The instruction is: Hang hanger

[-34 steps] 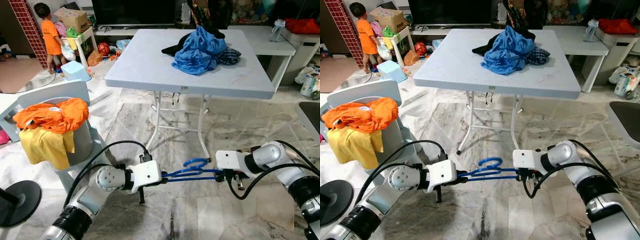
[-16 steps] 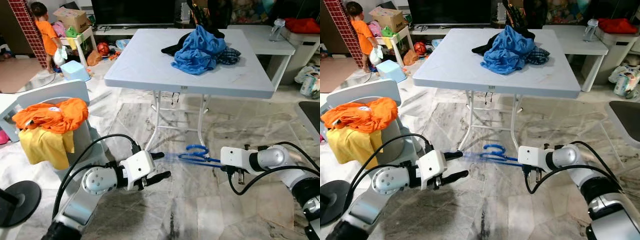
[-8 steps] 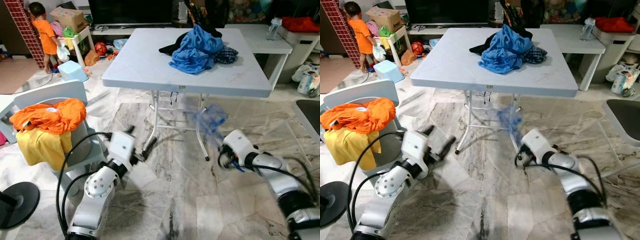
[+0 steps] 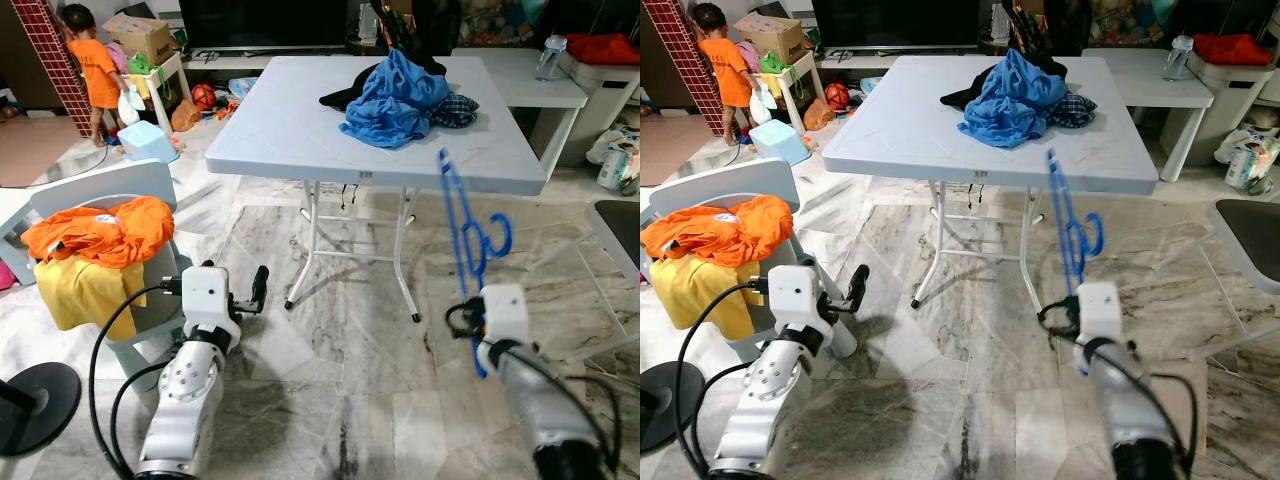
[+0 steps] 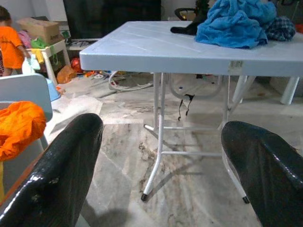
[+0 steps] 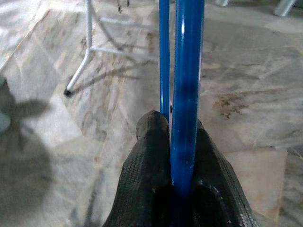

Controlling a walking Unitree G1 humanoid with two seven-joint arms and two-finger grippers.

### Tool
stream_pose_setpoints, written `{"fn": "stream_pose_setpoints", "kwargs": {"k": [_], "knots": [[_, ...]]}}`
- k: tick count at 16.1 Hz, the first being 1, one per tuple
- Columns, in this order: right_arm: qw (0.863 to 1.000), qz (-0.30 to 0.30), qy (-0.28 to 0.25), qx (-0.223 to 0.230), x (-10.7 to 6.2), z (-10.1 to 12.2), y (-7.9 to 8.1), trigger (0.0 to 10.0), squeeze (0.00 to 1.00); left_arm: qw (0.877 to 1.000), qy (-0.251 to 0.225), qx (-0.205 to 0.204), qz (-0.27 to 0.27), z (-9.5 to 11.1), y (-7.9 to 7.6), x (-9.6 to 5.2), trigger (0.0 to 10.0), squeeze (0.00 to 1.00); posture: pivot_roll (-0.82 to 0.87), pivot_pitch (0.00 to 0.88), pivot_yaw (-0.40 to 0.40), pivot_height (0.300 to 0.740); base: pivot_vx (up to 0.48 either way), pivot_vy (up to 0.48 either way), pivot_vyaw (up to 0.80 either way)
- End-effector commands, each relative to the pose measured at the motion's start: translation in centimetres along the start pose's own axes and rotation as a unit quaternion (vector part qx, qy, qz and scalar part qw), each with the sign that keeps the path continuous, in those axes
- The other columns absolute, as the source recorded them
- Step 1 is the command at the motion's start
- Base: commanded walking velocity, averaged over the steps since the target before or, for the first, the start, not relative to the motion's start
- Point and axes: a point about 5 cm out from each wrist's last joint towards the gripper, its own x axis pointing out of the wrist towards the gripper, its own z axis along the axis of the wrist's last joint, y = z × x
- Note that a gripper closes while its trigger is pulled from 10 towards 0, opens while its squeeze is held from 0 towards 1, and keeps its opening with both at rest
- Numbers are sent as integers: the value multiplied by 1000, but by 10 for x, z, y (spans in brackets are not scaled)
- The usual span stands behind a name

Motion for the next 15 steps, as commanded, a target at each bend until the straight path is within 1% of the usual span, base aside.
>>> {"fn": "stream_pose_setpoints", "kwargs": {"k": [1, 2, 3, 4, 6, 10, 15], "knots": [[999, -9, -32, 24, -4, 15, 8, 10000, 0, 1000, 6, -10, -11, 1, -3, 4, 10000, 1000, -162, 0, 40, 740, 0, 0, 0], [999, -3, -50, 0, -5, 18, 12, 10000, 0, 1000, 8, -22, -18, 2, -5, 4, 10000, 0, -162, 0, 40, 740, 0, 0, 0], [999, -5, -39, 33, -6, 19, 16, 10000, 0, 999, 11, -28, -16, 1, -7, 5, 10000, 0, -162, 0, 40, 740, 0, 0, 0], [999, -12, -35, 35, -7, 19, 18, 10000, 0, 999, 15, -44, -15, 0, -9, 7, 10000, 0, -162, 0, 39, 740, 0, 0, 0], [998, -16, -26, 49, -6, 18, 20, 10000, 0, 998, 18, -54, -22, 1, -12, 10, 10000, 0, -160, 0, 34, 740, 0, 0, 0], [998, -13, -28, 46, -6, 21, 23, 10000, 0, 996, 21, -76, -32, 2, -14, 11, 10000, 0, -161, 0, 36, 740, 0, 0, -800], [999, -13, -26, 46, -6, 21, 23, 10000, 0, 994, 24, -92, -46, 4, -17, 13, 10000, 0, -163, 0, 38, 740, 0, 0, -800]]}}
